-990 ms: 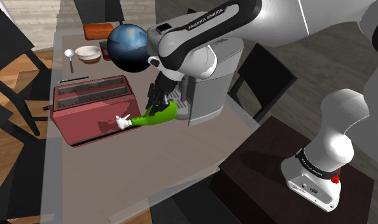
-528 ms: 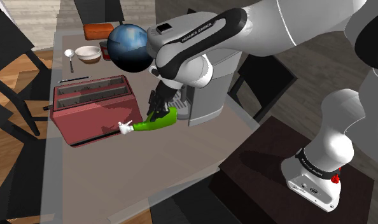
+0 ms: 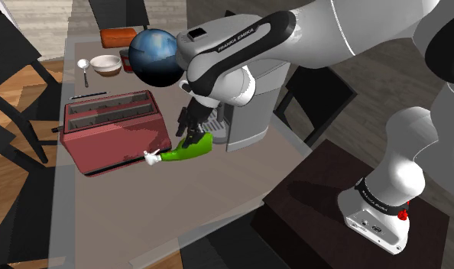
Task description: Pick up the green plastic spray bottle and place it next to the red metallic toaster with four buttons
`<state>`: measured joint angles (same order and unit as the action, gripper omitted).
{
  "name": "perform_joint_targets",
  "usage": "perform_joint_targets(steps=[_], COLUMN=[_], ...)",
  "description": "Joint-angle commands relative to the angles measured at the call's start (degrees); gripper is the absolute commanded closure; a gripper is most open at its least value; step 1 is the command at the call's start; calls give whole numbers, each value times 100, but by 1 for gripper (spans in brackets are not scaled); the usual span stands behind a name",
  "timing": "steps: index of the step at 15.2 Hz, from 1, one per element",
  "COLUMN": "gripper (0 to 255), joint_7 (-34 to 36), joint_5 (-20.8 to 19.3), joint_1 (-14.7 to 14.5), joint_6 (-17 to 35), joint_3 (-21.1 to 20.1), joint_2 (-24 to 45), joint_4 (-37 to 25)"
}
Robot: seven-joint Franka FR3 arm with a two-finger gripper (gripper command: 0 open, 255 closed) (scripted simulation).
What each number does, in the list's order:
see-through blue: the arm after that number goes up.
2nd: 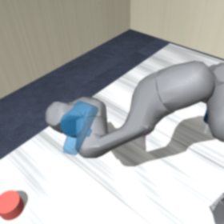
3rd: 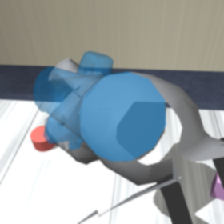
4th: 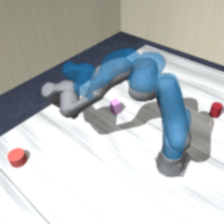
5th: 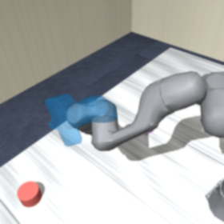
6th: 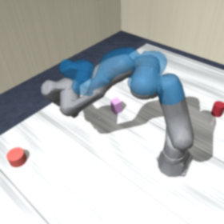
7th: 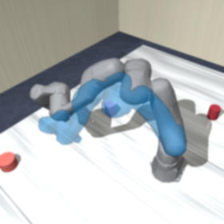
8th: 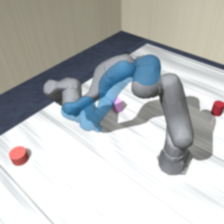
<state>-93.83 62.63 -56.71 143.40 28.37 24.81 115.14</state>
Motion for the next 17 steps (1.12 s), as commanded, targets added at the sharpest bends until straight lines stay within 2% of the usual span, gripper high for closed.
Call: perform_joint_targets(steps=[1, 5, 9, 17], gripper=[0, 0, 0, 0], joint_7=[1, -7, 344, 345], joint_5=[-1, 8, -645, -646], joint_1=[9, 18, -126, -123], joint_6=[-4, -7, -192, -191], joint_3=[9, 4, 353, 349], joint_2=[3, 19, -691, -691], joint_4=[12, -1, 361, 361])
